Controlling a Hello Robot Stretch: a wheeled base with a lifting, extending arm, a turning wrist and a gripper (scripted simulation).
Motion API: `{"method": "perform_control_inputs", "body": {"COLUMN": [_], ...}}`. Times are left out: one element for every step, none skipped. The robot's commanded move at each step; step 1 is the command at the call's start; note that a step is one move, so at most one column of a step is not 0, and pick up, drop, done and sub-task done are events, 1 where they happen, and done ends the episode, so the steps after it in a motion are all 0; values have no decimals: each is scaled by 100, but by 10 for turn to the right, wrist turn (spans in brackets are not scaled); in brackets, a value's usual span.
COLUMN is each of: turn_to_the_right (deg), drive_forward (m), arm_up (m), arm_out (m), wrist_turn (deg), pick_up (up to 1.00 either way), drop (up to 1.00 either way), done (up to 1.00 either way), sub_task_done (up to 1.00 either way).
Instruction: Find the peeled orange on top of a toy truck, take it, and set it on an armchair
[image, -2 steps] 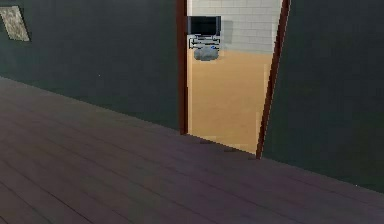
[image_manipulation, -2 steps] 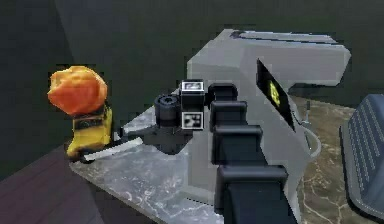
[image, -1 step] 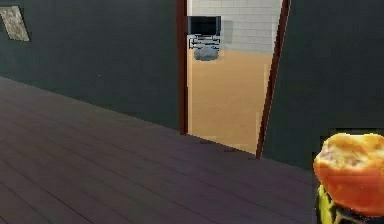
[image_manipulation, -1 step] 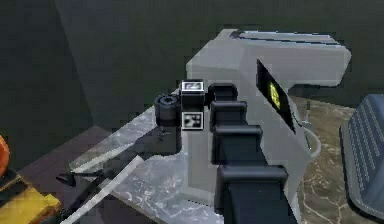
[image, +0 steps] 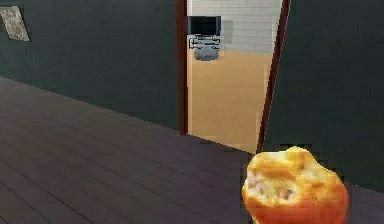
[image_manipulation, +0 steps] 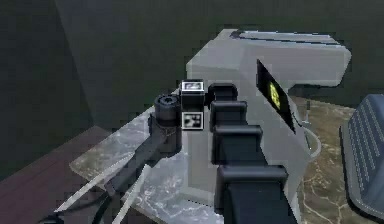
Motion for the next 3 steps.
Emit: {"method": "perform_control_inputs", "body": {"turn_to_the_right": [0,90,0], "drive_forward": [0,0,100], "arm_up": [0,0,0], "arm_out": [-16,0,0], "wrist_turn": [0,0,0], "pick_up": [0,0,0], "drop": [0,0,0], "done": [0,0,0], "sub_task_done": [0,0,0]}}
